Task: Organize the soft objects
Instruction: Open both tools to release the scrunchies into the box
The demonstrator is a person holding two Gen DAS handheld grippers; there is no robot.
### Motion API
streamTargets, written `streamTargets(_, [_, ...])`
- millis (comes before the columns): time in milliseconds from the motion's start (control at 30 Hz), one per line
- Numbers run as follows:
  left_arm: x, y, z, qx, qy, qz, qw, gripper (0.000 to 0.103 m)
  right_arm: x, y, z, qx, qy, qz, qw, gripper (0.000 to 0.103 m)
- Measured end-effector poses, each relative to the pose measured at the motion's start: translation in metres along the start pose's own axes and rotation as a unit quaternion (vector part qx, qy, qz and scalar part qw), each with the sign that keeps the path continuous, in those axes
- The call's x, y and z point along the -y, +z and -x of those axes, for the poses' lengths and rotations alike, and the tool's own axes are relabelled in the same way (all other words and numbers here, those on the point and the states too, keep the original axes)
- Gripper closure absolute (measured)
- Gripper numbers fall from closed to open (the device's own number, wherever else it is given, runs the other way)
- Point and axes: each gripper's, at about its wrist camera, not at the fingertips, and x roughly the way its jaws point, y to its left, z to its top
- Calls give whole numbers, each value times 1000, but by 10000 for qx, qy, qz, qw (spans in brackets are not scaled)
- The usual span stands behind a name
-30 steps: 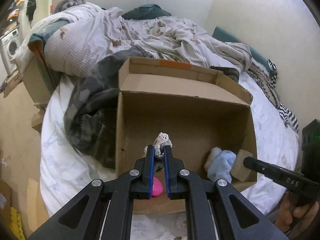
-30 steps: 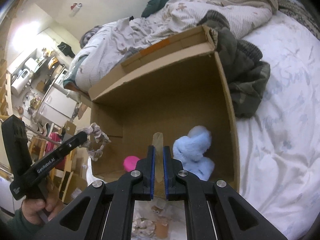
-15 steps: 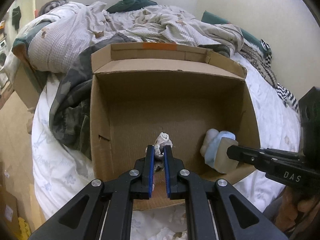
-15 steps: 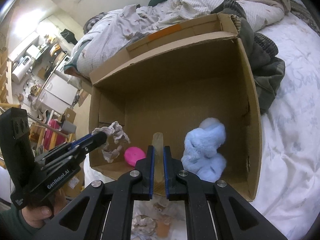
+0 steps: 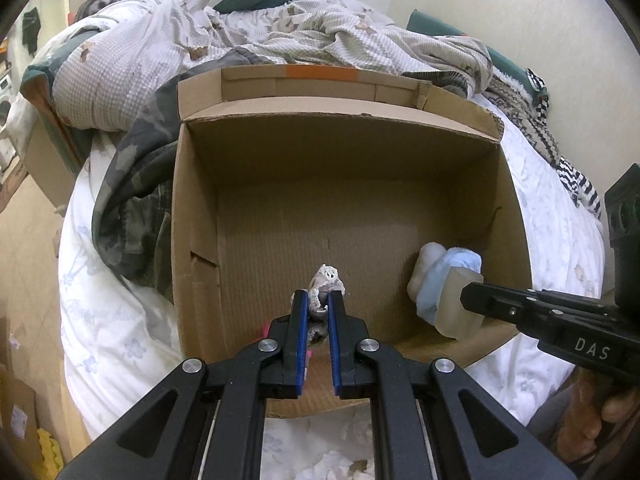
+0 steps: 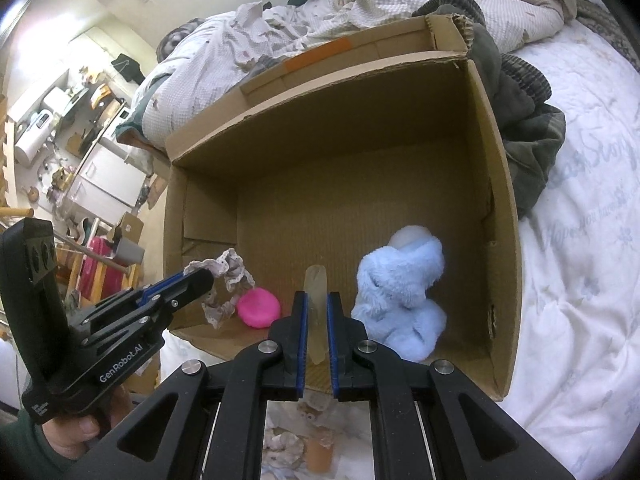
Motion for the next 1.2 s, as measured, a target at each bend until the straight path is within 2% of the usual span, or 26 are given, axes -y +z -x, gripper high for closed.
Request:
streamTargets(133, [0,0,-2,-75,9,4,10000,91,-3,3,-2,-9,-3,11,10000,93])
streamTargets(233, [-1,-1,-3,-117,17,43,9999,83,-5,3,-3,-5,5,79,10000,93])
streamTargets(333, [-1,-1,-2,-98,65,57,9999,68,-5,3,-4,-18,-15,81,10000,93])
streamTargets(400, [-2,0,0,-72,141,72,9998,43,-4,4,-4,-14,-2,66,10000,93])
streamTargets(500, [-4,1,3,-9,149,136,9998,39,-2,4,-3,17,34,10,10000,90])
streamTargets(533, [-5,1,3,-17,159,143,9998,39,-1,4,-3,20,67,-28,10000,87])
streamTargets(633, [-6,1,2,-33,246,149,9996,39,5,5,-2,27,165,-215,9996,64])
streamTargets(667, [-7,1,2,-37,244,162,9996,39,6,5,-2,44,190,-262,9995,44])
streamTargets(700, [-8,2,3,-29,241,191,9995,39,6,5,-1,78,183,-287,9994,31])
streamTargets(933, [-14,3,8,27,285,366,9989,39,0,6,6,242,13,-119,9996,30])
streamTargets(1033, [-16,2,11,52,235,436,9988,39,-2,7,11,376,-68,-66,9992,19])
streamTargets(1100, [-15,2,13,94,286,413,9987,39,-2,7,13,463,-149,-53,9988,2])
streamTargets(1200, [-15,1,17,131,309,429,9985,39,-2,7,17,580,-163,-80,9982,0])
